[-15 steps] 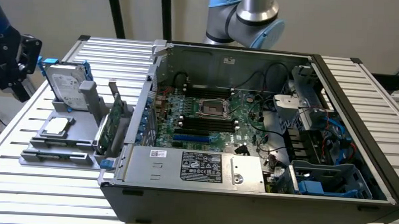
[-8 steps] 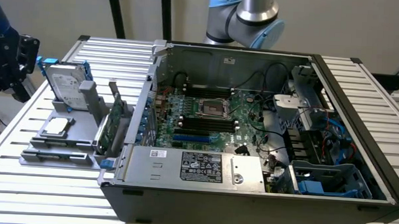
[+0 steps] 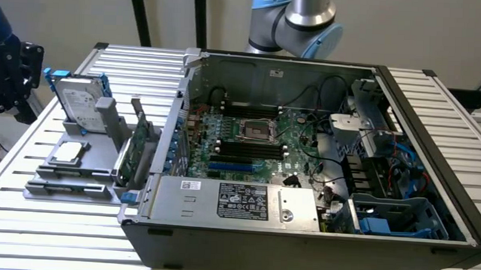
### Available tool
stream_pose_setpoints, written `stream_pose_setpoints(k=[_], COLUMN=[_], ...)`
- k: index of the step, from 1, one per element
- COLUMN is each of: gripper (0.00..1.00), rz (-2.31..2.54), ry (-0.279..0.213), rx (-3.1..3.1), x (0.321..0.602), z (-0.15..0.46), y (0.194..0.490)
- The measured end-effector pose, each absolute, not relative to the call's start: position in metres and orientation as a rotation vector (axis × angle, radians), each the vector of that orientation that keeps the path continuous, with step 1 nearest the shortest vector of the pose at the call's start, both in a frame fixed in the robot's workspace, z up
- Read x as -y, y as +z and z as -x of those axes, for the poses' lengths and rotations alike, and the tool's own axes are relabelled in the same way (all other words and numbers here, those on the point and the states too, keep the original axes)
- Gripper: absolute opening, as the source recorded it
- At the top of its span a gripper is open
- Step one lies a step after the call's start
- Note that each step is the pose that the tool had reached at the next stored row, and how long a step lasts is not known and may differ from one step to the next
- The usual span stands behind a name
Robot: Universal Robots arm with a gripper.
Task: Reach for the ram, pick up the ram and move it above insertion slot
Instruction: 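Pick up the ram and move it above insertion slot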
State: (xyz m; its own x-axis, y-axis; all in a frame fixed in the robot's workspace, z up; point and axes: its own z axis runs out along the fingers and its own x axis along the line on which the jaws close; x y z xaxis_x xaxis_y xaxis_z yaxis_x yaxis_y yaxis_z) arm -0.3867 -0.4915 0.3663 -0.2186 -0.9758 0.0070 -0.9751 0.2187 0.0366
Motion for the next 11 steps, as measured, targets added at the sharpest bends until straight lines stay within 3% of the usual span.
stream_pose_setpoints(k=[8,11], gripper=[0.12,0.30], rz=[-2.055,-2.056], ry=[-0.032,-0.035], rx=[2.341,2.343], x=[0.4915,0.4914], z=[0.3867,0.3868], y=[0.3656,0.3654])
